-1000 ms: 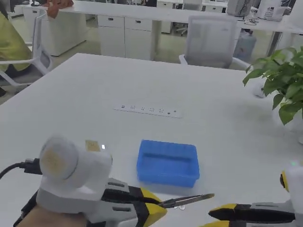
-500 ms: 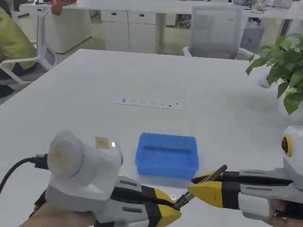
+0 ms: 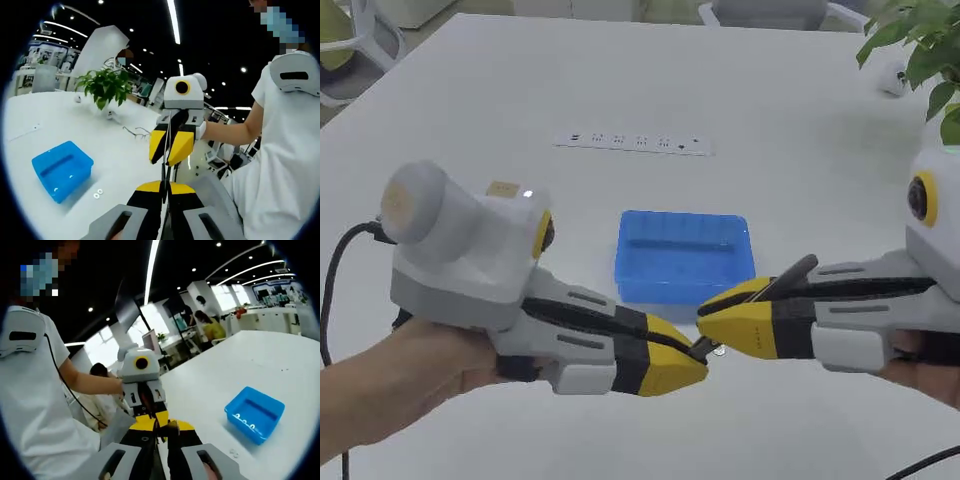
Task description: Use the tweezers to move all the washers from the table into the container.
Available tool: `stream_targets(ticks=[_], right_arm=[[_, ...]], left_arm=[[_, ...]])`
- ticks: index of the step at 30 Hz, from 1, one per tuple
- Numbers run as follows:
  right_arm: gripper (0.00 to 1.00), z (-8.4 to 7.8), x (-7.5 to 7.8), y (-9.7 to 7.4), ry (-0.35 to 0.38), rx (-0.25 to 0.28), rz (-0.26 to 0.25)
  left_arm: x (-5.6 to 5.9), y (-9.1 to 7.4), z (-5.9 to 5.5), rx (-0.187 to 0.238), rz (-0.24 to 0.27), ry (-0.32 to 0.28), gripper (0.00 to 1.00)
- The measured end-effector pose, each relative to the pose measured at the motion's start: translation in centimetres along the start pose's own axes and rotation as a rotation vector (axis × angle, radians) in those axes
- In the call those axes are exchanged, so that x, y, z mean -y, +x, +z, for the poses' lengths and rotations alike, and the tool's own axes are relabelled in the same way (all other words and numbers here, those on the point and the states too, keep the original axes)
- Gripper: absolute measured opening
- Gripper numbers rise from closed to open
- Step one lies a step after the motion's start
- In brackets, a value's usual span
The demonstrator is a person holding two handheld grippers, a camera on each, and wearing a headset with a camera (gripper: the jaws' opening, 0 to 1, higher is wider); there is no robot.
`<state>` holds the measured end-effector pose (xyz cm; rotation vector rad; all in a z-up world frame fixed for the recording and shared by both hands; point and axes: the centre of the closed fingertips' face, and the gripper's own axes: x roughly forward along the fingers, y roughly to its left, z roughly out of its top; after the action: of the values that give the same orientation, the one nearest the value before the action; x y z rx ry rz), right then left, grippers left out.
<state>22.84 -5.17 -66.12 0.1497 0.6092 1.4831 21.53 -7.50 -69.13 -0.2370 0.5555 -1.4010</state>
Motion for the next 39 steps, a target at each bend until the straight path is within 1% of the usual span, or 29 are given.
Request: stream_targets(ticks=[3, 5, 6, 8, 10, 11, 13, 14, 15, 16, 17, 18, 19, 20, 21, 22, 23, 24, 26, 27, 29, 31, 32, 33, 34, 35, 36, 37, 39], right_arm=[[0.02, 0.8, -0.3, 0.4, 0.045, 0.056, 0.009], [0.01, 0.7, 0.2, 0.8, 0.05, 0.086, -0.009], [0.01, 0.5, 0.2, 1.0, 0.048, 0.083, -0.011], [0.01, -0.2, 1.3, 1.2, 0.003, 0.068, -0.071], [0.0, -0.3, 1.8, 1.2, 0.032, 0.095, -0.1], [0.0, -0.3, 2.2, 1.1, 0.038, 0.098, -0.12], [0.01, -0.5, 3.6, 0.6, -0.016, 0.095, -0.225], [0.01, -0.6, 4.5, 0.4, -0.05, 0.102, -0.284], [0.01, -1.0, 5.1, 0.3, -0.053, 0.087, -0.308], [0.01, -1.2, 6.2, 0.3, -0.045, 0.102, -0.35], [0.01, -1.3, 6.9, 0.2, -0.039, 0.12, -0.381], [0.01, -1.9, 8.0, 0.2, -0.019, 0.113, -0.423], [0.01, -2.3, 8.7, 0.2, -0.021, 0.108, -0.446], [0.02, -2.7, 9.4, 0.2, -0.015, 0.108, -0.468], [0.02, -3.2, 10.5, 0.1, -0.005, 0.107, -0.505], [0.02, -3.6, 11.1, 0.2, -0.005, 0.095, -0.522], [0.02, -4.3, 12.3, 0.0, 0.003, 0.08, -0.572], [0.02, -4.7, 12.7, 0.0, -0.001, 0.08, -0.596], [0.02, -5.6, 13.7, 0.3, -0.005, 0.053, -0.616], [0.02, -5.5, 14.4, 0.2, -0.047, 0.06, -0.644], [0.02, -5.6, 14.8, 0.7, -0.033, 0.07, -0.633], [0.02, -6.6, 15.6, 1.2, -0.022, 0.046, -0.641], [0.03, -7.1, 16.2, 1.2, -0.029, 0.029, -0.656], [0.03, -7.1, 16.4, 1.3, -0.045, 0.034, -0.664], [0.03, -7.2, 16.4, 1.4, -0.051, 0.043, -0.675], [0.03, -7.3, 16.5, 1.5, -0.052, 0.041, -0.677], [0.03, -7.5, 16.5, 1.6, -0.058, 0.03, -0.678], [0.03, -7.7, 16.7, 1.8, -0.061, 0.025, -0.675], [0.03, -8.0, 16.8, 2.0, -0.058, 0.017, -0.678]], left_arm=[[0.1, -0.2, 0.0, 0.046, 0.015, 0.017, 0.0], [-0.1, 0.0, -0.3, 0.054, 0.054, 0.026, 0.01], [-0.6, 0.1, -0.8, 0.037, 0.101, 0.038, 0.01], [-1.4, -0.1, -1.4, 0.004, 0.188, 0.079, 0.02], [-2.2, -0.5, -3.4, -0.093, 0.281, 0.092, 0.04], [-2.6, -0.8, -3.8, -0.103, 0.328, 0.101, 0.1], [-2.9, -1.4, -5.5, -0.164, 0.393, 0.066, 0.27], [-3.0, -1.9, -6.2, -0.172, 0.442, 0.068, 0.36], [-3.0, -2.3, -6.8, -0.173, 0.491, 0.049, 0.49], [-2.6, -2.9, -8.2, -0.214, 0.542, 0.016, 0.66], [-2.5, -3.5, -9.0, -0.233, 0.579, 0.012, 0.75], [-2.2, -4.2, -9.9, -0.234, 0.642, 0.003, 0.81], [-2.1, -4.7, -10.5, -0.227, 0.676, -0.024, 0.86], [-2.2, -5.2, -10.9, -0.215, 0.712, -0.053, 0.91], [-2.6, -6.2, -11.3, -0.189, 0.777, -0.087, 0.97], [-3.1, -7.1, -11.1, -0.158, 0.846, -0.097, 0.99], [-3.6, -8.0, -10.7, -0.128, 0.891, -0.082, 0.99], [-3.7, -8.4, -10.5, -0.128, 0.912, -0.066, 0.99], [-4.7, -10.2, -9.5, -0.094, 1.013, -0.02, 0.99], [-5.0, -10.6, -9.3, -0.085, 1.034, -0.027, 0.99], [-6.1, -11.4, -9.0, -0.046, 1.067, -0.027, 0.99], [-7.1, -11.7, -10.0, -0.063, 1.07, -0.047, 0.99], [-7.2, -11.8, -10.9, -0.089, 1.071, -0.092, 0.99], [-7.5, -11.7, -11.0, -0.06, 1.067, -0.09, 0.99], [-7.6, -11.6, -11.4, -0.057, 1.061, -0.098, 0.99], [-7.4, -11.7, -12.3, -0.141, 1.07, -0.092, 0.99], [-7.6, -12.2, -11.6, -0.146, 1.107, -0.01, 0.99], [-7.8, -12.2, -10.7, -0.119, 1.136, 0.049, 0.99], [-7.6, -11.6, -10.7, -0.124, 1.13, 0.068, 0.99]])
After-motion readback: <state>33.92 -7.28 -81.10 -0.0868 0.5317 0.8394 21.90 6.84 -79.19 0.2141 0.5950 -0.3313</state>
